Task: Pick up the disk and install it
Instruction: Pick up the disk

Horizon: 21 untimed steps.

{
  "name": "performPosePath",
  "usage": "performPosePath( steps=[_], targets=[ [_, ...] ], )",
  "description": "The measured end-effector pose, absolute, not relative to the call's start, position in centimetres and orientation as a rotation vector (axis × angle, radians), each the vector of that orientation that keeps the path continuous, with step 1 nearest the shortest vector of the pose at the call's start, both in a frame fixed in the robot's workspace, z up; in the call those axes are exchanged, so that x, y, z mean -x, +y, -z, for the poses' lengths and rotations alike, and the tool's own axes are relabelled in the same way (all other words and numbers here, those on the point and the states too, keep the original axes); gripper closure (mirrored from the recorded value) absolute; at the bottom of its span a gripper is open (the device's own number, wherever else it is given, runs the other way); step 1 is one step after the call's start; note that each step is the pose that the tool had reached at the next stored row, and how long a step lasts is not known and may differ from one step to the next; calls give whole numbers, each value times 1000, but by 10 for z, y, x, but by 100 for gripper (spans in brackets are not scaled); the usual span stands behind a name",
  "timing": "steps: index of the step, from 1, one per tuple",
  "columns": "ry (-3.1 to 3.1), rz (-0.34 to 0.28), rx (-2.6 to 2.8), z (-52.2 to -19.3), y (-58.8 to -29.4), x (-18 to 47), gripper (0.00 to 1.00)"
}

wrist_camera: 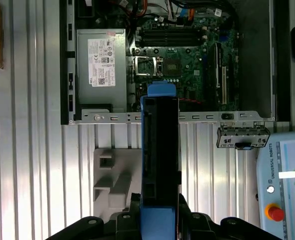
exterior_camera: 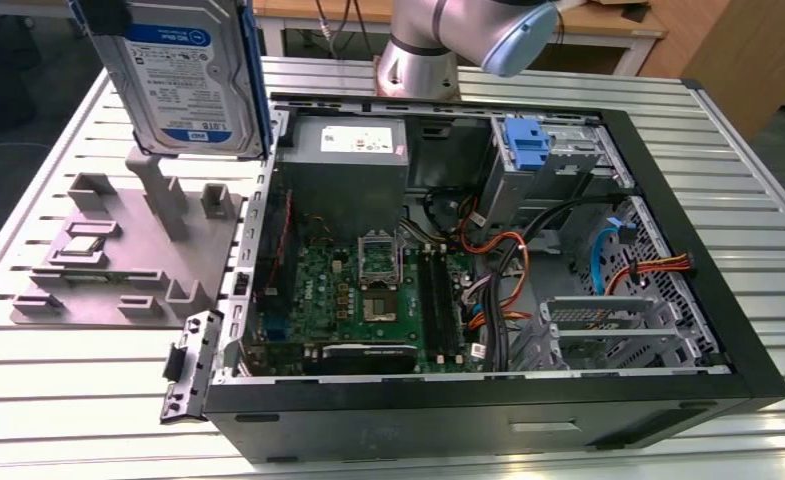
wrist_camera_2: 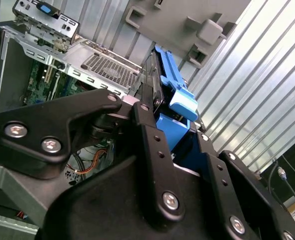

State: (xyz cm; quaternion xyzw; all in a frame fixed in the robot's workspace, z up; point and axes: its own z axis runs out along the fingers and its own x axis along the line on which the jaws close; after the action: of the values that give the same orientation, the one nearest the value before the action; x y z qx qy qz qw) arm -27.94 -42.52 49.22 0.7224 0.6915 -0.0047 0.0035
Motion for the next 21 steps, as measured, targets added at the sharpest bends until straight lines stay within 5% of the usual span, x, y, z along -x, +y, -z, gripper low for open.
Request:
performPosePath(
  steps=[21],
  targets=[
    [2167,15,-2264,-491,-425,233,64]
  ],
)
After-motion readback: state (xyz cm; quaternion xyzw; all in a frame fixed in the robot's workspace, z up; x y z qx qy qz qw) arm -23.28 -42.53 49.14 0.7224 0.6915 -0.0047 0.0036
